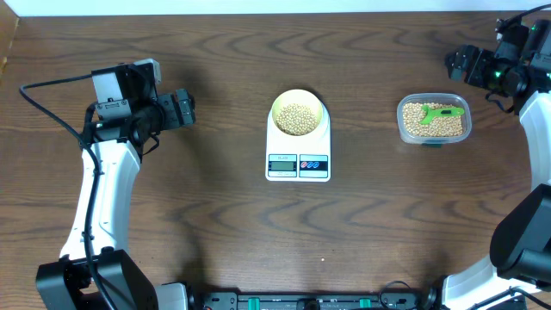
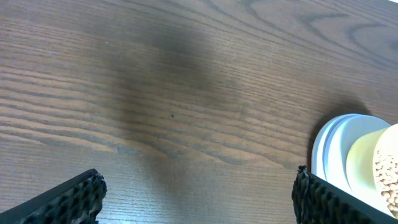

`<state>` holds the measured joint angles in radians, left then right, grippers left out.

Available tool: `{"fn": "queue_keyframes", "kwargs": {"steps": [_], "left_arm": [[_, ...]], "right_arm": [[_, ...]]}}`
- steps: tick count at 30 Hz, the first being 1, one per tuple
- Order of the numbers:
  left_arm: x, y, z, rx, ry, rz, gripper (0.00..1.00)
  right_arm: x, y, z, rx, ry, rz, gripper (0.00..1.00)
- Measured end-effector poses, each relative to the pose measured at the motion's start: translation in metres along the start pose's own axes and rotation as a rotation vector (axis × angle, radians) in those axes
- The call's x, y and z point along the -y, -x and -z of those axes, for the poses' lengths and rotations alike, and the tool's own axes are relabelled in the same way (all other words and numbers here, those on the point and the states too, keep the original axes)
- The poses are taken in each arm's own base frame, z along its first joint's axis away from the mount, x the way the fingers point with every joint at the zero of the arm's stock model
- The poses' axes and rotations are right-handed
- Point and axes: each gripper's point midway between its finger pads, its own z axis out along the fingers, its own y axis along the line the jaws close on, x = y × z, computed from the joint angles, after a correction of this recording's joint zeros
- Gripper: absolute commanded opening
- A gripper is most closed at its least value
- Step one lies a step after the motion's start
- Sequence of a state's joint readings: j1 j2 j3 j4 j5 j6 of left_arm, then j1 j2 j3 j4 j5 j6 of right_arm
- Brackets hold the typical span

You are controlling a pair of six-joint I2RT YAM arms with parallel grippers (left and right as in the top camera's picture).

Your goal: Scoop item into bowl and weigh 50g on scale

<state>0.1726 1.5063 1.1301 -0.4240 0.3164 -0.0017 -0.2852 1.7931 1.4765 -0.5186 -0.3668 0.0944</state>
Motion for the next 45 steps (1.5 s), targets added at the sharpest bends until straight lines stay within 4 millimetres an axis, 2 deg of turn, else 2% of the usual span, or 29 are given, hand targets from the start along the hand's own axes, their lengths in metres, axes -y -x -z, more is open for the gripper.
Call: {"fn": "queue_keyframes", "kwargs": {"steps": [33, 40, 45], "left_arm": [[0.0, 0.0, 0.0, 0.0, 0.0, 0.0, 0.98], [0.0, 0.0, 0.0, 0.0, 0.0, 0.0, 0.98], [0.0, 0.0, 0.0, 0.0, 0.0, 0.0, 0.98]], "right_arm": [[0.0, 0.001, 0.0, 0.004, 0.0, 0.001, 0.99], [0.001, -0.017, 0.0, -0.066, -0.006, -0.025, 0.99], [-0.002, 0.008, 0.004, 0.03, 0.002, 0.012, 0.99]]}}
